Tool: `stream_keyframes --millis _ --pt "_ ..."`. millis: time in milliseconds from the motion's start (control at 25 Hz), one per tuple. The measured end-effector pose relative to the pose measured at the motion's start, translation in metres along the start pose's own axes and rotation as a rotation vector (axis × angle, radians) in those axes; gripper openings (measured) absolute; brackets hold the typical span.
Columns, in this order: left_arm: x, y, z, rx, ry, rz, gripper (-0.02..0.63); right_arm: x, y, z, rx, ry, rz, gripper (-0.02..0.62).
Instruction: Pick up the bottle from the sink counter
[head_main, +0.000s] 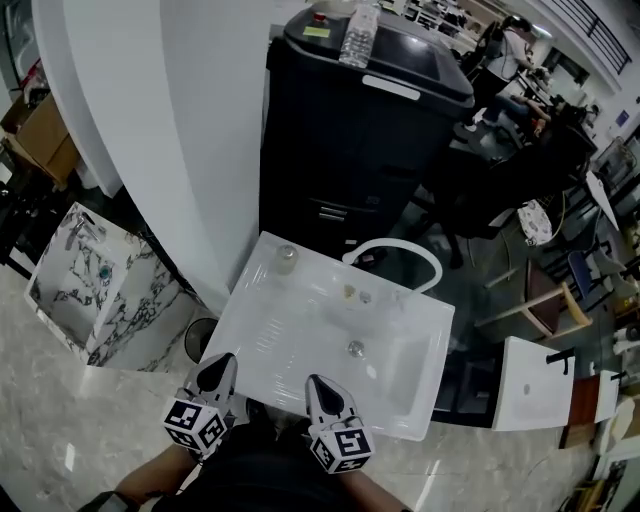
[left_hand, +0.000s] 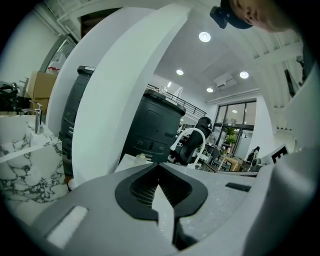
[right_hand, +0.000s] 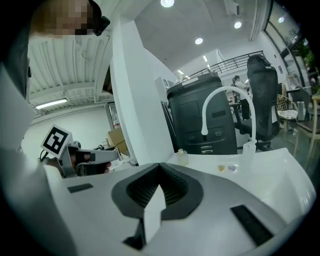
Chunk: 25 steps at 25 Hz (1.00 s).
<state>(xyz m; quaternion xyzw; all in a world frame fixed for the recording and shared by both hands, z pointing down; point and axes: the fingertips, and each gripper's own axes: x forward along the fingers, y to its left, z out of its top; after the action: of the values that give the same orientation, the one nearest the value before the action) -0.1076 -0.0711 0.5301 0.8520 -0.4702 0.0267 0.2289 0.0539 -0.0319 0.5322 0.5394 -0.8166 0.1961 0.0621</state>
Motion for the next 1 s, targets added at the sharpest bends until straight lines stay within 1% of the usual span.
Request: stream_keyframes --millis 120,240,440,600,720,880,1000 --pt "0.011 0.004 0.000 -0.010 0.007 -0.008 0.000 0.004 -0.008 0.002 0.004 0.007 -0.023 0.005" --pt "0.022 0.006 0.008 0.008 -0.011 -0.009 0.000 0.010 -0.017 0.006 0.010 0.002 -0.039 0.005" --pt "0.043 0.007 0.021 0.035 -0.027 -0.012 0.000 0.027 -0.028 0.017 0.011 -0.012 -0.030 0.005" --pt "0.066 0.004 0.029 0.081 -0.041 -0.031 0.000 0.042 -0.041 0.024 0.005 -0.014 -0.024 0.005" --pt "0.088 0.004 0.028 0.133 -0.040 -0.042 0.002 0.052 -0.054 0.021 0.005 0.000 -0.029 0.005" --pt "0.122 0.018 0.022 0.189 -0.016 -0.021 0.006 0.064 -0.070 0.019 0.010 0.015 -0.033 0.005" --pt "0.151 0.029 0.016 0.218 0.013 -0.003 0.044 0.071 -0.081 0.018 0.017 0.025 -0.034 0.005"
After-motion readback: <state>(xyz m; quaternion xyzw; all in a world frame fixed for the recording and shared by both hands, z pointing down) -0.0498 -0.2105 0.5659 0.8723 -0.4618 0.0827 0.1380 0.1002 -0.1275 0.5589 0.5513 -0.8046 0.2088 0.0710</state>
